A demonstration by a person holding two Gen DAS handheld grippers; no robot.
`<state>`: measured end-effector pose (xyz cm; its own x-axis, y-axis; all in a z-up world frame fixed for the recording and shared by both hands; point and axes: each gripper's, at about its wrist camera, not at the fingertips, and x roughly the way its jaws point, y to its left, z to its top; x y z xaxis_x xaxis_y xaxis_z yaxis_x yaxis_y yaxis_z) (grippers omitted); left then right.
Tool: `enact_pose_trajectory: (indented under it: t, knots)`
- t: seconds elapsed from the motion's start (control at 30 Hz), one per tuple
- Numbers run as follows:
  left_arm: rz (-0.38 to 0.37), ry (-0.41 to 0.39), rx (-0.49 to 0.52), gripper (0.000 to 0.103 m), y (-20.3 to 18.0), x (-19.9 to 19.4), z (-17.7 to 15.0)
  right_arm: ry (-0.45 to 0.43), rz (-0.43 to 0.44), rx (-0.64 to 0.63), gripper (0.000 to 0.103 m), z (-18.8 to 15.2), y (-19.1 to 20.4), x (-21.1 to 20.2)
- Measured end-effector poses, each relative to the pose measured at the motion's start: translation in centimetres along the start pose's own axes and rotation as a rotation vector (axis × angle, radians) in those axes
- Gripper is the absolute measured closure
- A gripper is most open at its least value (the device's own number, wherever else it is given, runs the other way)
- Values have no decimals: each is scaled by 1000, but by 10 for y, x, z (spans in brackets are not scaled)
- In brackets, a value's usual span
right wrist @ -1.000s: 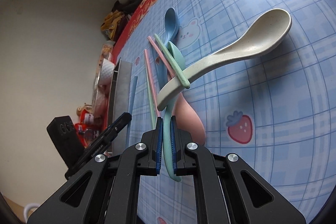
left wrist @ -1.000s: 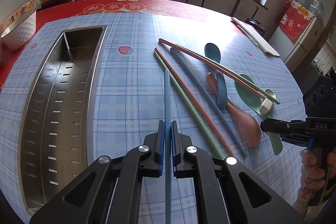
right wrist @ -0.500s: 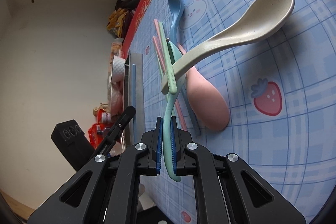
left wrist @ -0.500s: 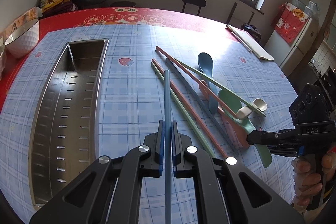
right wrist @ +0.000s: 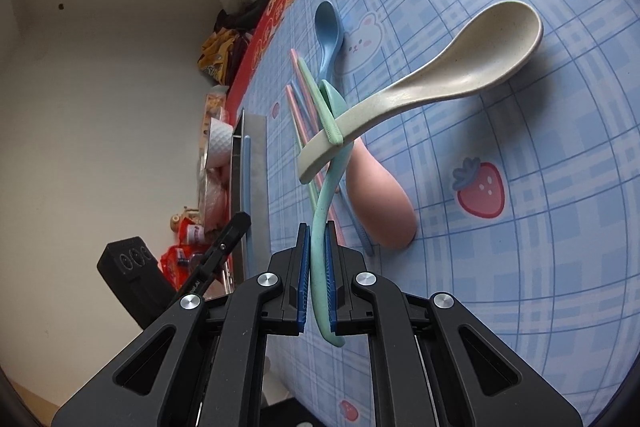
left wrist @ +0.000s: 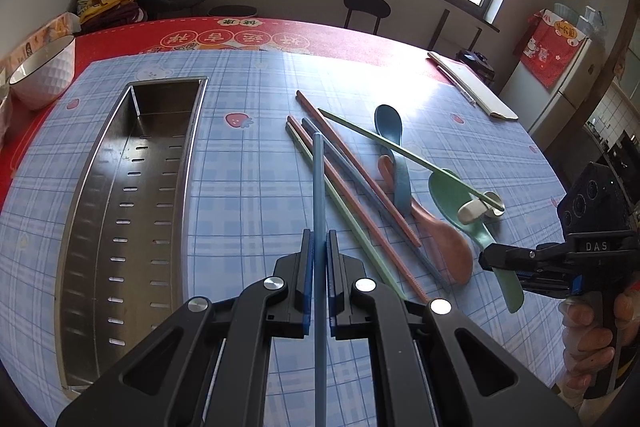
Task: Organize utensils
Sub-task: 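Lift the green spoon with the right gripper and carry it toward the caddy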
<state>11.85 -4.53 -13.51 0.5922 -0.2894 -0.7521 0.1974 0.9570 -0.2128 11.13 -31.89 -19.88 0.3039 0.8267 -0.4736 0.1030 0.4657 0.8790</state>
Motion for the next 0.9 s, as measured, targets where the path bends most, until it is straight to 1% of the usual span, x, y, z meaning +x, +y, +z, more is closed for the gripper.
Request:
enact_pose_trajectory:
  t: [0.13,0.27,0.37,0.47,0.73,0.9]
  knots:
    - [-5,-3,5,97,-1,-2,0,20,19,-11,96,-5,6,7]
    - [-6,-9,3,97,0,-4,0,22,47,-18,96,-3,13,12]
    - [-7,-15,0,97,2,-7,-1,16,50,11,96,-1,10,18]
    - [-10,-19,-6,97,5,-11,-2,33,52,28,96,-3,8,27]
    - [-18,-41,-15,97,10,-19,1,52,129,37,96,-10,18,38]
    - [-26,-50,-23,97,13,-24,1,64,128,47,96,-12,18,49]
